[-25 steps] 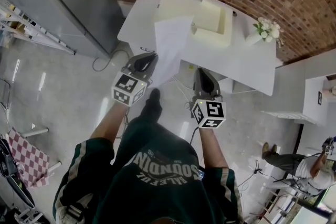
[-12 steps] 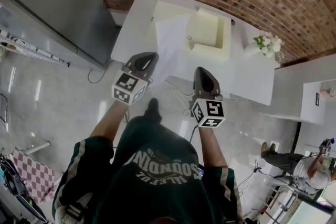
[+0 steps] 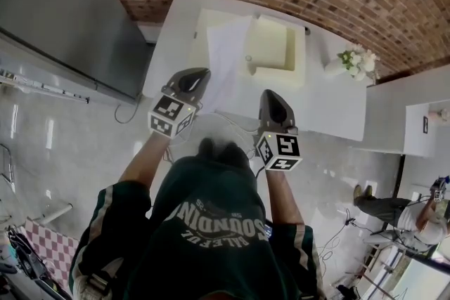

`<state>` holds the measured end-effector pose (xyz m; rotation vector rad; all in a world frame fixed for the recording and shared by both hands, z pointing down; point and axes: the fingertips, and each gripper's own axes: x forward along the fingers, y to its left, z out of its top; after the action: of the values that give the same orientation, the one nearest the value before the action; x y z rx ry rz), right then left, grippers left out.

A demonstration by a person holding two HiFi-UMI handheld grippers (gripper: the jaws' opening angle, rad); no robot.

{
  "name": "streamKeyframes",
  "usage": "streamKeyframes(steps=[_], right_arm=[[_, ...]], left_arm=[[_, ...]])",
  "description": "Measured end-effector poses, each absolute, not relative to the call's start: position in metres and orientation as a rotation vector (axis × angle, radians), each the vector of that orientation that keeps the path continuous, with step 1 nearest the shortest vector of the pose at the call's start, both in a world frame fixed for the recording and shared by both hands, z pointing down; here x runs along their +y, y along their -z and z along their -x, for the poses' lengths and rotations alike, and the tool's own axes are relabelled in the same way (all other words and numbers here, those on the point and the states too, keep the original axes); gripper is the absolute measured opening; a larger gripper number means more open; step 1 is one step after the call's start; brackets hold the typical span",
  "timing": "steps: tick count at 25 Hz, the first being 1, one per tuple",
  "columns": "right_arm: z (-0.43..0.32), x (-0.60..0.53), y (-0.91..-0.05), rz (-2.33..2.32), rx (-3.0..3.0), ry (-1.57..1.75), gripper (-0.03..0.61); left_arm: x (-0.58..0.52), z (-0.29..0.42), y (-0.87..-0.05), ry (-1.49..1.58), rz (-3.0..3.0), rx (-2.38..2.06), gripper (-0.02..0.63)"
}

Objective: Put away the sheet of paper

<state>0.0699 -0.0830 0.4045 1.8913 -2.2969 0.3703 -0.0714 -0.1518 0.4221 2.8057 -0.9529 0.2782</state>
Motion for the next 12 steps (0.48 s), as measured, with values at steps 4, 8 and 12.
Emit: streamKeyframes(steps=[4, 8, 12], right_arm=[[-0.081, -0.095, -0.409, -1.913, -2.282, -0.386, -0.002], [-0.092, -0.116, -0.418, -1.903, -2.287, -0.395, -0.002], [-0.106, -0.145, -0.423, -1.880, -2.290, -0.391, -0.002]], left_arm=[[-0.167, 0.060, -0.426, -0.281, -2.801, -0.924, 0.012], [-0.186, 0.044, -0.433, -0.280, -2.796, -0.913, 0.012], [-0.213, 0.030, -0.440, -0.296, -2.792, -0.908, 0.012]])
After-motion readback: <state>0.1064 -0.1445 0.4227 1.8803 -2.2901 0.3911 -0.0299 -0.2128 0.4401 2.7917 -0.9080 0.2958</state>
